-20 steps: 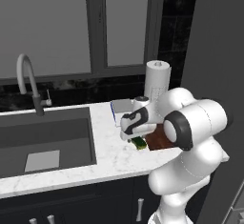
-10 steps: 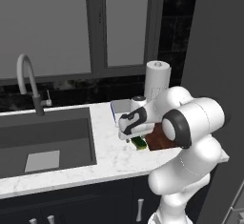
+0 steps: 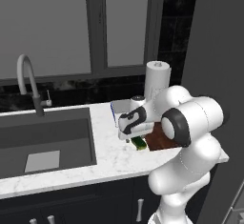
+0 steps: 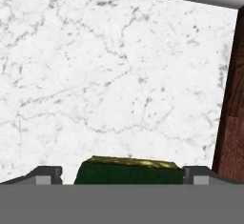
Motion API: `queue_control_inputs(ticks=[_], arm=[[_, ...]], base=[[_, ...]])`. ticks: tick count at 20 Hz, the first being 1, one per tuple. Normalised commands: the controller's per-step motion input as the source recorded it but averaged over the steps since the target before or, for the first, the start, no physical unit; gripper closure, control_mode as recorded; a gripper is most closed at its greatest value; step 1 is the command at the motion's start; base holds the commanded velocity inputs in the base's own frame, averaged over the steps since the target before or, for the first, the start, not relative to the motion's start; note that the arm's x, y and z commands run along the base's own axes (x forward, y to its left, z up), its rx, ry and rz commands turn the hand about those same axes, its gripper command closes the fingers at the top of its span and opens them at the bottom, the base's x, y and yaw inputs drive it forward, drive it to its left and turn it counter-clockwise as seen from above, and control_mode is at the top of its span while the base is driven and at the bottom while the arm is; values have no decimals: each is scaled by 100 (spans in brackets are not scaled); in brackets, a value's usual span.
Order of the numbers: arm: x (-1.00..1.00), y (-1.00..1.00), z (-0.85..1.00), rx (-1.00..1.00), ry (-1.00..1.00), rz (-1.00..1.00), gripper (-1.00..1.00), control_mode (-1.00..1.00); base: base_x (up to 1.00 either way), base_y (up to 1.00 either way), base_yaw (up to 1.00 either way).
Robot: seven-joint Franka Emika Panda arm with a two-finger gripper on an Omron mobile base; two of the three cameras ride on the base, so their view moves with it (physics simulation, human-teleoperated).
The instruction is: Pick up the sponge from the counter and clean the cutting board by briefly scrubbing or pressing down on the cutting board. Once finished, release the sponge.
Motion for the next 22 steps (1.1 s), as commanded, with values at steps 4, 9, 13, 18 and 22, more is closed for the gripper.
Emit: queue_control_inputs(ticks=[4, 9, 13, 18, 22], arm=[[0, 0, -8, 0, 0, 0, 100, -100], [0, 0, -2, 0, 0, 0, 100, -100], [0, 0, -2, 0, 0, 0, 100, -100], [0, -4, 50, 0, -1, 0, 100, -100], [1, -9, 62, 0, 1, 0, 100, -100]], base=[[0, 0, 0], [0, 0, 0], [0, 0, 0], [0, 0, 0], [0, 0, 0]])
